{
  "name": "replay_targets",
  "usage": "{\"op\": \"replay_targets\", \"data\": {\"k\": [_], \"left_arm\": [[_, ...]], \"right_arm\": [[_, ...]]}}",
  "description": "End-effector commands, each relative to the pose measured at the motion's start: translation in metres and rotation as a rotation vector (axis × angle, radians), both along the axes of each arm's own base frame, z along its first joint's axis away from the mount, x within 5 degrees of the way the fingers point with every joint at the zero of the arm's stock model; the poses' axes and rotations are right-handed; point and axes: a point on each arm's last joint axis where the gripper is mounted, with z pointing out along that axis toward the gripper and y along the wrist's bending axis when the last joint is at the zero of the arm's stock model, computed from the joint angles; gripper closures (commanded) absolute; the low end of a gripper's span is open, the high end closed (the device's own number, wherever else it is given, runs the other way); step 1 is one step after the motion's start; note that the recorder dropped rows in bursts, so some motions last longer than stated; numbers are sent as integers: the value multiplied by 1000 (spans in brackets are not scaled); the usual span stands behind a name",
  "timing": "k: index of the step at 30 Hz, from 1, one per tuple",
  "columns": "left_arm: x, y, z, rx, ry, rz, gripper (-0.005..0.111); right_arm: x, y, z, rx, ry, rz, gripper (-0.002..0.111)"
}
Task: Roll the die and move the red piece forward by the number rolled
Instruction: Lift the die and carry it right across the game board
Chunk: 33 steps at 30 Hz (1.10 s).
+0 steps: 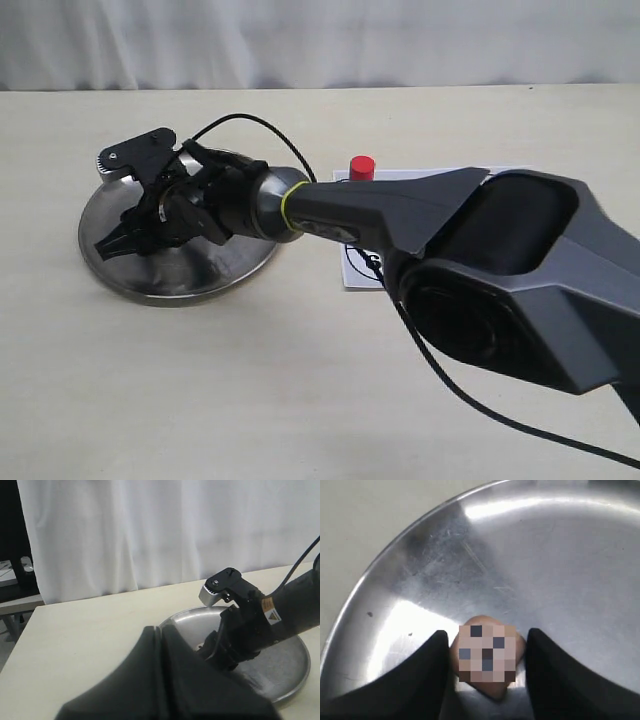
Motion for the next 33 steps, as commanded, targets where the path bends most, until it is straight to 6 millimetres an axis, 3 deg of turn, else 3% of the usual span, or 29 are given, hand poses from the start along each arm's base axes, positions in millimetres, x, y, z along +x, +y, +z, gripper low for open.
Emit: {"op": "replay_targets", "data": {"k": [1, 4, 9, 14, 18, 22, 28, 33], "left_arm": [[0, -1, 0, -3, -9, -10, 107], [0, -1, 0, -3, -9, -10, 107], [0, -1, 0, -3, -9, -10, 107], [0, -1, 0, -3, -9, -10, 107], [0, -1, 0, -3, -9, -10, 107], [0, -1, 0, -3, -9, -10, 107], [0, -1, 0, -3, -9, -10, 107], [0, -1, 0, -3, -9, -10, 107]], "right_arm": [[1, -2, 27, -14, -33, 12, 104], [1, -13, 64, -114, -96, 25, 104], [-4, -52, 151, -348, -234, -30, 104], [-2, -117, 227, -396, -241, -210, 104], [7, -177, 252, -379, -153, -352, 104], [17, -232, 233, -368, 18, -392, 104], [27, -304, 138, -380, 289, -497, 104], [24, -333, 78, -392, 371, -539, 104]]}}
